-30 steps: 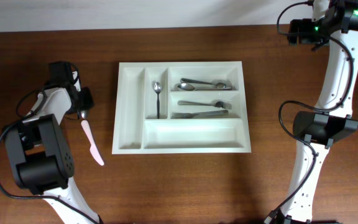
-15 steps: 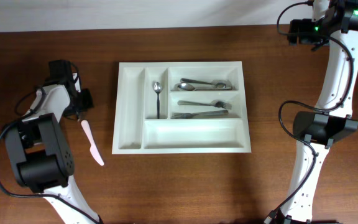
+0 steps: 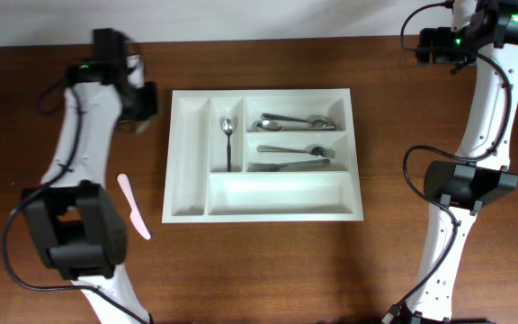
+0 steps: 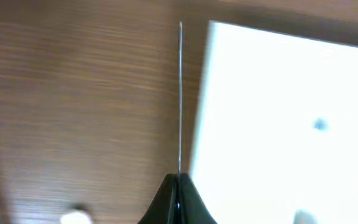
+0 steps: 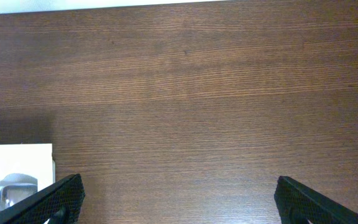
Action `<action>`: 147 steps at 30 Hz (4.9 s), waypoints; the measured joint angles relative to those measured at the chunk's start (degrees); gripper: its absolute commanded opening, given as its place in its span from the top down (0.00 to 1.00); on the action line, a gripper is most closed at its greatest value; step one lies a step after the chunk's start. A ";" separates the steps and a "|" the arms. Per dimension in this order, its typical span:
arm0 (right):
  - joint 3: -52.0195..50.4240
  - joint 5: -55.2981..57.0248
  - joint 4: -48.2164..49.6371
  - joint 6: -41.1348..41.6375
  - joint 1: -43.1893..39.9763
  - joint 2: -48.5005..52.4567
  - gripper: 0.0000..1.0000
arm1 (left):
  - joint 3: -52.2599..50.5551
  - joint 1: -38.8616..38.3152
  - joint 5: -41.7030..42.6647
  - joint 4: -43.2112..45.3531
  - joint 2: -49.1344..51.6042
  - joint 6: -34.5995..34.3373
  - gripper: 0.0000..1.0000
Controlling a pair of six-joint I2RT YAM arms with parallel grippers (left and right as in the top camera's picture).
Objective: Pack container
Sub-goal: 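Place the teaspoon into the narrow left-middle compartment with the left gripper, then grasp the pink plastic knife with the left gripper, then lay the pink knife into the tray's bottom compartment with the left gripper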
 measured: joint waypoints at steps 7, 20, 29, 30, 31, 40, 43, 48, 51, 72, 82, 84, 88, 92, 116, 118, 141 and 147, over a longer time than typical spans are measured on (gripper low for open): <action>0.00 0.00 0.02 0.04 0.00 0.00 0.01 | 0.09 -10.40 1.36 -0.96 -0.17 -5.09 0.98; 0.00 0.00 0.02 0.04 0.00 0.00 0.01 | 0.09 -16.20 1.46 0.13 4.48 -11.32 0.98; 0.00 0.00 0.00 0.00 0.00 0.00 0.01 | 0.09 -18.58 2.56 3.96 7.56 -11.98 0.69; 0.00 0.00 0.02 0.00 0.00 0.00 0.01 | 0.09 -18.80 2.75 4.11 7.56 -12.11 0.45; 0.00 0.00 0.00 0.07 0.00 0.00 0.01 | 0.09 -18.95 2.82 4.13 7.56 -12.07 0.08; 0.00 0.00 0.00 0.02 0.00 0.00 0.01 | 1.55 -16.46 2.97 -1.99 7.56 -12.31 0.01; 0.00 0.00 0.02 0.04 0.00 0.00 0.01 | 4.46 -12.50 2.40 -8.72 7.43 -12.31 0.01; 0.00 0.00 0.02 0.04 0.00 0.00 0.01 | 6.97 -3.08 -2.21 -17.79 2.62 -12.07 0.01; 0.00 0.00 0.00 0.02 0.00 0.00 0.01 | 7.37 1.60 -5.73 -21.90 -2.86 -11.34 0.01; 0.00 0.00 0.02 0.02 0.00 0.00 0.01 | -16.00 3.78 -13.35 -12.33 -13.14 -12.17 0.01; 0.00 0.00 0.02 0.00 0.00 0.00 0.01 | -36.37 4.33 -10.12 5.77 -13.14 -15.10 0.03; 0.00 0.00 0.02 0.02 0.00 0.00 0.01 | -39.74 4.72 -9.51 9.16 -13.14 -15.65 0.05; 0.00 0.00 0.02 0.02 0.00 0.00 0.01 | -44.96 5.55 -8.70 14.67 -13.16 -16.31 0.10; 0.00 0.00 0.00 0.02 0.00 0.00 0.01 | -47.23 5.90 -8.11 19.37 -14.38 -16.90 0.64; 0.00 0.00 0.00 0.04 0.00 0.00 0.01 | -41.75 5.75 -7.98 19.71 -16.11 -13.27 0.98; 0.00 0.00 0.00 0.02 0.00 0.00 0.01 | -40.15 5.75 -7.98 19.06 -17.35 -13.00 0.98; 0.00 0.00 0.00 0.00 0.00 0.00 0.01 | -32.04 -5.79 -1.29 13.40 -22.95 -5.51 0.98; 0.00 0.00 0.00 0.02 0.00 0.00 0.01 | -32.04 -8.35 -1.31 14.43 -22.95 -2.14 0.98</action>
